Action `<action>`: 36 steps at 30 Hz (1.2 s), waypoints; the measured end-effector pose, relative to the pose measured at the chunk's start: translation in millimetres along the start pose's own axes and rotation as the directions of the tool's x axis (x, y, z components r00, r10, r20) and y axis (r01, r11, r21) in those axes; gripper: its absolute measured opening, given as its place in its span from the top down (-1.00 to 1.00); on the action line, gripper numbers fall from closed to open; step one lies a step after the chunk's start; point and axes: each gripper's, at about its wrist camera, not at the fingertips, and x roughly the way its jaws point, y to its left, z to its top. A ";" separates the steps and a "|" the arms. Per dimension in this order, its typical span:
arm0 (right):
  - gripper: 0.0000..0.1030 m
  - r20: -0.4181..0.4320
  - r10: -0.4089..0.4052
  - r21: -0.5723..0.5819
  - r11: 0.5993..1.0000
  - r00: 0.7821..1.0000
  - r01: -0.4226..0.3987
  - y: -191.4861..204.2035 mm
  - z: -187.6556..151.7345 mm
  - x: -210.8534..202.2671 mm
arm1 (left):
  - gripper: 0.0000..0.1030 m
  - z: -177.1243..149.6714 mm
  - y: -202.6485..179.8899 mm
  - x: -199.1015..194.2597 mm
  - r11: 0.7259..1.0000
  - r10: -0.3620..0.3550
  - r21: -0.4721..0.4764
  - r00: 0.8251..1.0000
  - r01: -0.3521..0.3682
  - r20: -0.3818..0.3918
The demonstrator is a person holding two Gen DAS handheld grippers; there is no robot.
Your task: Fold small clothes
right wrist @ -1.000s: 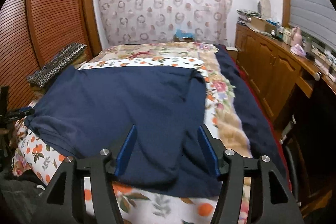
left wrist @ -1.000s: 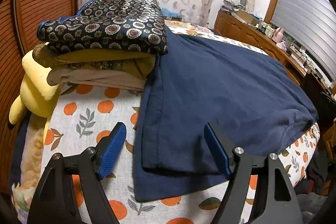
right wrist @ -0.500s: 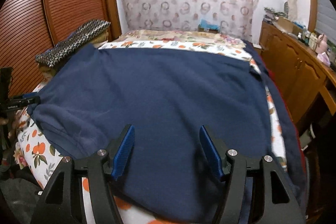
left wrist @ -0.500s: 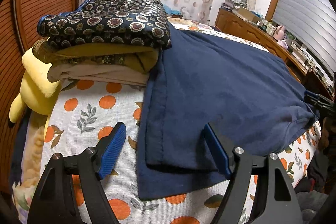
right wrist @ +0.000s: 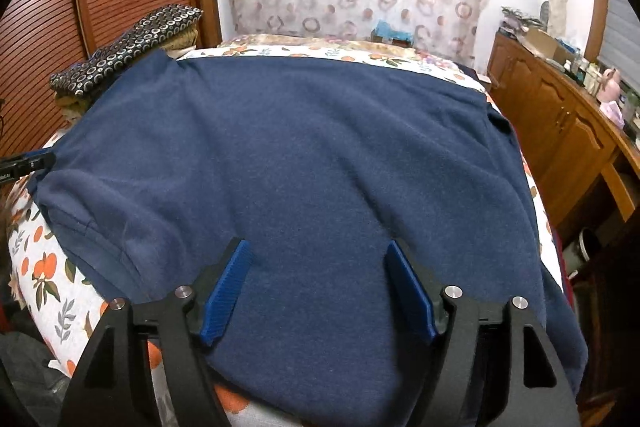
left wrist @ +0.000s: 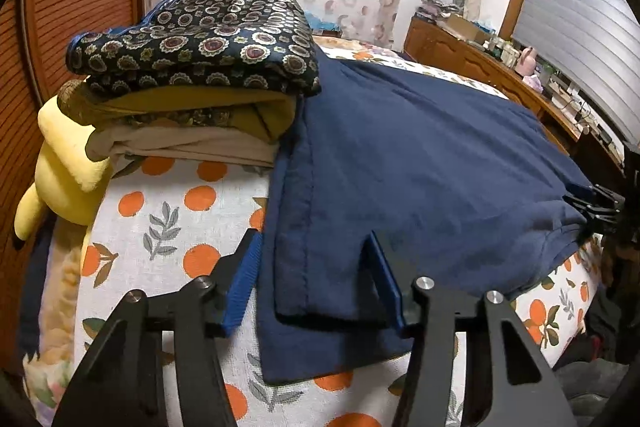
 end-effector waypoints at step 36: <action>-0.51 0.076 0.039 0.120 0.992 0.996 -0.048 5.8 -10.6 -26.0 | 0.87 107.3 -130.9 -41.9 0.930 -0.347 0.209 0.911 0.304 0.223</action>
